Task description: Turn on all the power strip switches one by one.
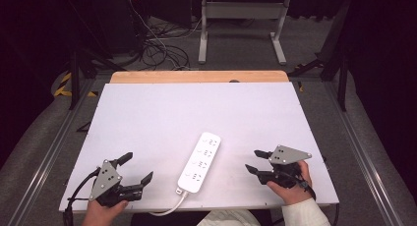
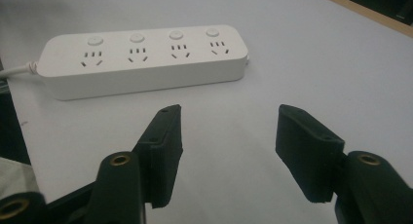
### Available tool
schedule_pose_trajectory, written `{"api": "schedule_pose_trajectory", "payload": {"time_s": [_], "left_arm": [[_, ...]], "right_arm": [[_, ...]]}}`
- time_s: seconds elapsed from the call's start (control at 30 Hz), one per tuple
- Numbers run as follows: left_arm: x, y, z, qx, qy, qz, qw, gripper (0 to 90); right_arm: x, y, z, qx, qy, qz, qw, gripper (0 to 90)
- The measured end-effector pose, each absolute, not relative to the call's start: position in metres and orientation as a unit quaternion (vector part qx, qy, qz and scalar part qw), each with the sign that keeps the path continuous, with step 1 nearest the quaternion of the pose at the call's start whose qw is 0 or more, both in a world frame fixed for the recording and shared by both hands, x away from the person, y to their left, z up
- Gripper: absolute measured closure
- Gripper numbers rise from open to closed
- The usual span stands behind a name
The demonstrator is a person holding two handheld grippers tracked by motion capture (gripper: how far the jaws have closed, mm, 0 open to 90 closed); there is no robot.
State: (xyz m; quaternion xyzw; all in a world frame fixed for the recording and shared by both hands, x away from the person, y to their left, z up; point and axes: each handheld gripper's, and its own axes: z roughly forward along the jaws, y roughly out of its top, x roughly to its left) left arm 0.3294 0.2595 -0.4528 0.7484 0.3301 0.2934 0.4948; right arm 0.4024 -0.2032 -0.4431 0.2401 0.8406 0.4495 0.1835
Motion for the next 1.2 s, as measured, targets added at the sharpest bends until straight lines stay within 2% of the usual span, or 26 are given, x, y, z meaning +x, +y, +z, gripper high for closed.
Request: {"api": "schedule_pose_trajectory", "payload": {"time_s": [0.3, 0.93, 1.17, 1.2], "left_arm": [[0.330, 0.259, -0.453, 0.747, 0.334, 0.292, 0.494, 14.3], [0.329, 0.261, -0.453, 0.746, 0.336, 0.293, 0.494, 14.3], [0.329, 0.261, -0.453, 0.747, 0.334, 0.294, 0.494, 14.3], [0.329, 0.261, -0.453, 0.747, 0.333, 0.294, 0.495, 14.3]], "right_arm": [[0.418, -0.181, -0.430, 0.237, 0.846, 0.449, 0.165, 46.8], [0.439, -0.138, -0.412, 0.203, 0.859, 0.443, 0.158, 49.2], [0.442, -0.124, -0.407, 0.194, 0.861, 0.448, 0.146, 58.4], [0.443, -0.121, -0.406, 0.192, 0.863, 0.445, 0.144, 62.3]]}}
